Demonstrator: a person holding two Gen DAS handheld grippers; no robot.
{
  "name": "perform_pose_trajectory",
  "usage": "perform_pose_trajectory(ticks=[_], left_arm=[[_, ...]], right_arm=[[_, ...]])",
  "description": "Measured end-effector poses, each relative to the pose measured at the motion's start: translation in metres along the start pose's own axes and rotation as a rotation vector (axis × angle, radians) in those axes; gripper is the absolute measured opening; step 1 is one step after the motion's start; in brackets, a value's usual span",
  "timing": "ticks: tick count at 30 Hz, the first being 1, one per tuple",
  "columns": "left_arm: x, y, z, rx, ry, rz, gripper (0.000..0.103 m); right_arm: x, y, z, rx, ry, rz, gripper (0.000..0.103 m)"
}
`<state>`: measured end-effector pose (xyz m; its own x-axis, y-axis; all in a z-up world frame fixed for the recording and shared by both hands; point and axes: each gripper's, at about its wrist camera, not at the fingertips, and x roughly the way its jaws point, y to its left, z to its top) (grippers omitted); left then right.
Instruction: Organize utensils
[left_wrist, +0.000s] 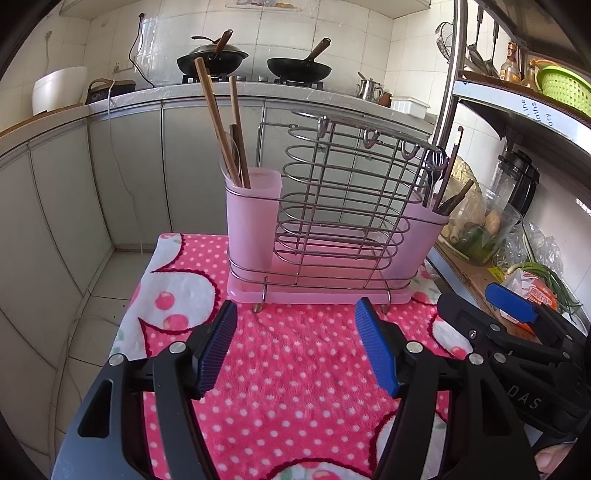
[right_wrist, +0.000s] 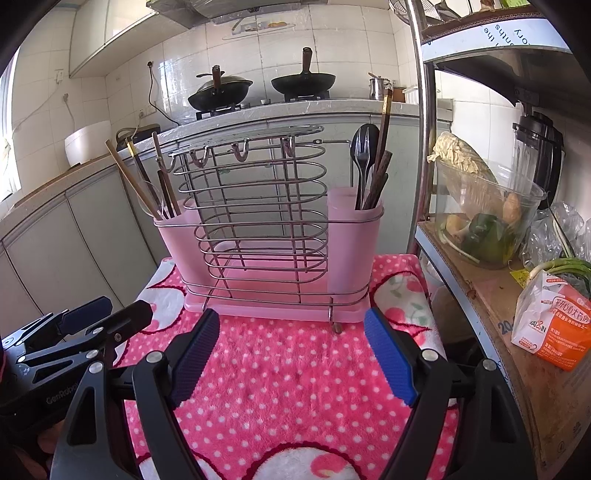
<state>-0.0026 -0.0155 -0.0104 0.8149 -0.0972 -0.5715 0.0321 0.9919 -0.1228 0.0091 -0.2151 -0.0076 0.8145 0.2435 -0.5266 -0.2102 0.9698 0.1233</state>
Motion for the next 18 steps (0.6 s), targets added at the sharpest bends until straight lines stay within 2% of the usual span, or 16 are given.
perform_pose_trajectory(ticks=[18], left_arm=[[0.0044, 0.0008, -0.0011, 0.001, 0.008, -0.002, 0.067]], right_arm=[[0.0027, -0.0008, 0.0014, -0.004, 0.007, -0.001, 0.079]])
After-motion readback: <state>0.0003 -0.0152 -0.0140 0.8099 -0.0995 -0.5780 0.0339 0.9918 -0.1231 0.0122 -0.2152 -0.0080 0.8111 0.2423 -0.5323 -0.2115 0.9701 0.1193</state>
